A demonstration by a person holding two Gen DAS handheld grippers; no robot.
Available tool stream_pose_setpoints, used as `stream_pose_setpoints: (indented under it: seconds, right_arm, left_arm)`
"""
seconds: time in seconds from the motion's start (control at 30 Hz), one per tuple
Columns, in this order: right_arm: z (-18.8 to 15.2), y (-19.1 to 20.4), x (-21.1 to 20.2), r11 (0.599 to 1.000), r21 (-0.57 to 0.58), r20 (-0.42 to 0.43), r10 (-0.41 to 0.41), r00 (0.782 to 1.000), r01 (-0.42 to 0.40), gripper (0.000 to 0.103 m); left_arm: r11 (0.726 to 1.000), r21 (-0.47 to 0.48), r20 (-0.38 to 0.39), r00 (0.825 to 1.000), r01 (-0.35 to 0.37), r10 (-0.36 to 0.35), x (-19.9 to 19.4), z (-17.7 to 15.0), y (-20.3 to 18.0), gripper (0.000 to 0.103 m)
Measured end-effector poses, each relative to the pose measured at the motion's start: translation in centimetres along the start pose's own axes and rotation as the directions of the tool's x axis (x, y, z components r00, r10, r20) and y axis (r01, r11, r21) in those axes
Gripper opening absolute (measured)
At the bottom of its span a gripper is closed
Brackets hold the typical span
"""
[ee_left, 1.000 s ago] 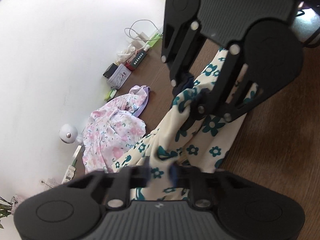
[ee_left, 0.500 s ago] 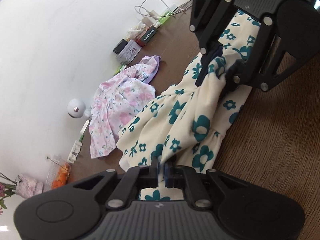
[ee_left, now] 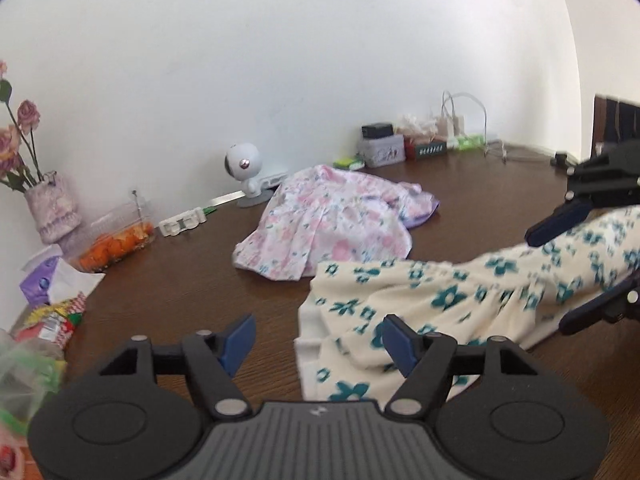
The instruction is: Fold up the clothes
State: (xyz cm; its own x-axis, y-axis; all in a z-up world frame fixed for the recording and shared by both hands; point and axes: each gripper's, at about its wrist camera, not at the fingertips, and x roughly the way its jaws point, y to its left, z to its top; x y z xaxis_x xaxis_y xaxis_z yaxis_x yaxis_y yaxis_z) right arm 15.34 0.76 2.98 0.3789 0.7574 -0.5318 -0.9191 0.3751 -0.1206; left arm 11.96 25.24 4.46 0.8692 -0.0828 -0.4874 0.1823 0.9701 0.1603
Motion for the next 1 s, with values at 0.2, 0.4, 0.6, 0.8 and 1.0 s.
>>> stream_pose_setpoints:
  seconds: [0.2, 0.4, 0.6, 0.8, 1.0]
  right_arm:
    - [-0.4, -3.4, 1.6, 0.978, 0.206, -0.086, -0.028, 0.996, 0.046, 0.028]
    - [-2.4, -2.5, 3.7, 0.972, 0.224, -0.156, -0.031, 0.987, 0.066, 0.027]
    - [-3.2, -1.9, 4.3, 0.974, 0.213, -0.162, -0.042, 0.986, 0.076, 0.028]
    - [-3.4, -1.3, 4.2, 0.976, 0.196, -0.151, -0.064, 0.986, 0.093, 0.03]
    - [-3.6, -1.4, 4.2, 0.975, 0.205, -0.136, -0.054, 0.989, 0.082, 0.034]
  left_arm:
    - [0.992, -0.025, -0.022, 0.992, 0.127, -0.128, 4.8, 2.4, -3.3, 0.031]
    - [0.99, -0.079, -0.133, 0.983, 0.12, -0.129, 8.5, 0.6, -4.8, 0.021]
    - [0.986, -0.146, -0.134, 0.986, 0.08, -0.099, 8.2, -0.8, -3.8, 0.023]
    - [0.987, -0.147, -0.114, 0.99, 0.072, -0.089, 8.0, -1.2, -3.8, 0.022]
    - [0.984, -0.164, -0.097, 0.991, 0.074, -0.09, 7.9, -1.4, -3.7, 0.022]
